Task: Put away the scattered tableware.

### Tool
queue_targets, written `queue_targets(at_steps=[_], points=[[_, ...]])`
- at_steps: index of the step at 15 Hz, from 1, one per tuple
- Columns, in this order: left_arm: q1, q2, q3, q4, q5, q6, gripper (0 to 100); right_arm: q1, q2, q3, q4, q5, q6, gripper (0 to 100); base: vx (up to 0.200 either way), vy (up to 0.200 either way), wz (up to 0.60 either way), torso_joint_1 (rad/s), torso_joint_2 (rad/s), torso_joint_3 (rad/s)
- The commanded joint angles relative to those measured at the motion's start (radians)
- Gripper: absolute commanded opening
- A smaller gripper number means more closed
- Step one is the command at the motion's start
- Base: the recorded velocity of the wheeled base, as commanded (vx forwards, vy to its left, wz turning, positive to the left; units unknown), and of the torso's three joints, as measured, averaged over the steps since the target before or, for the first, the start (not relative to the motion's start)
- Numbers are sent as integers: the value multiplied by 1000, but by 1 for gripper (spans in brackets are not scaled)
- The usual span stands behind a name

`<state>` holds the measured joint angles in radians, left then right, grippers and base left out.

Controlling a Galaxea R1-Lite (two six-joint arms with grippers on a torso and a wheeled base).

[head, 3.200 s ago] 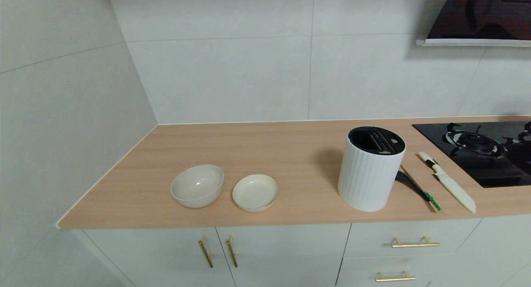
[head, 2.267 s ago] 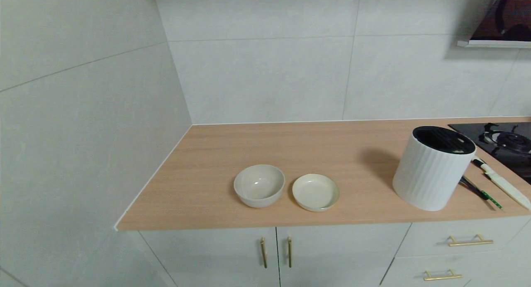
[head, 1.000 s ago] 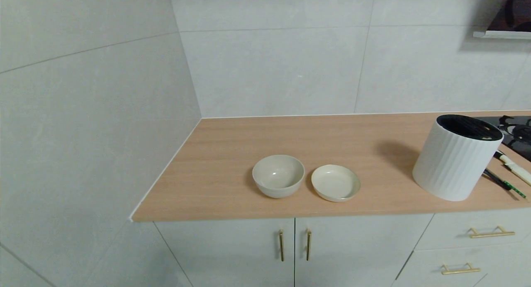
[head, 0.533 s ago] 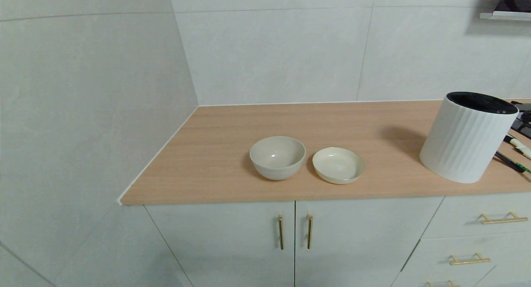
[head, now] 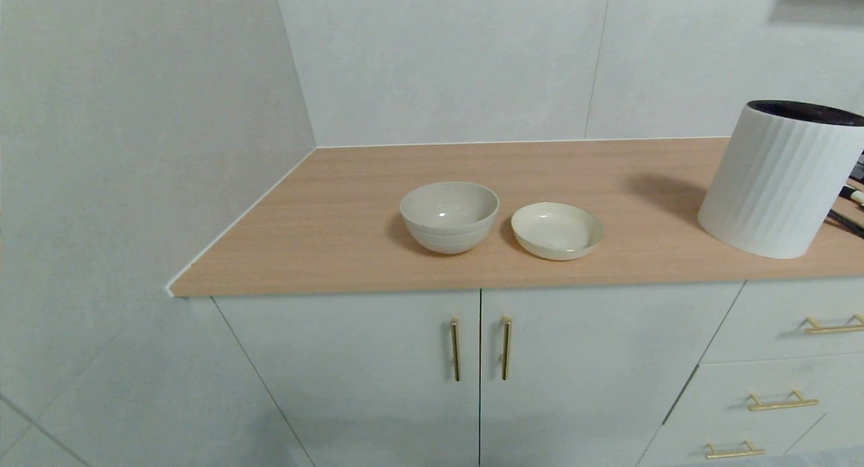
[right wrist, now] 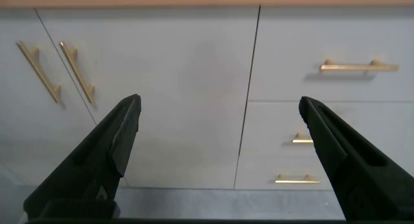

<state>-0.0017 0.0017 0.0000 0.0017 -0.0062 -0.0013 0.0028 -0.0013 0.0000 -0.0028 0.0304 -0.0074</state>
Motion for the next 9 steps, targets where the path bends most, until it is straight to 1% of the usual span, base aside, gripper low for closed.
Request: queue_targets(at_steps=[1, 6, 9], points=[[0, 0, 0, 0, 0, 0, 100, 0, 1, 0, 0, 0, 0, 100, 0, 0, 0, -193, 486, 295], [0, 0, 0, 0, 0, 0, 100, 0, 1, 0, 0, 0, 0, 100, 0, 0, 0, -180, 477, 300], [0, 0, 0, 0, 0, 0, 100, 0, 1, 0, -2, -1, 0, 100, 0, 0, 0, -152, 461, 317]])
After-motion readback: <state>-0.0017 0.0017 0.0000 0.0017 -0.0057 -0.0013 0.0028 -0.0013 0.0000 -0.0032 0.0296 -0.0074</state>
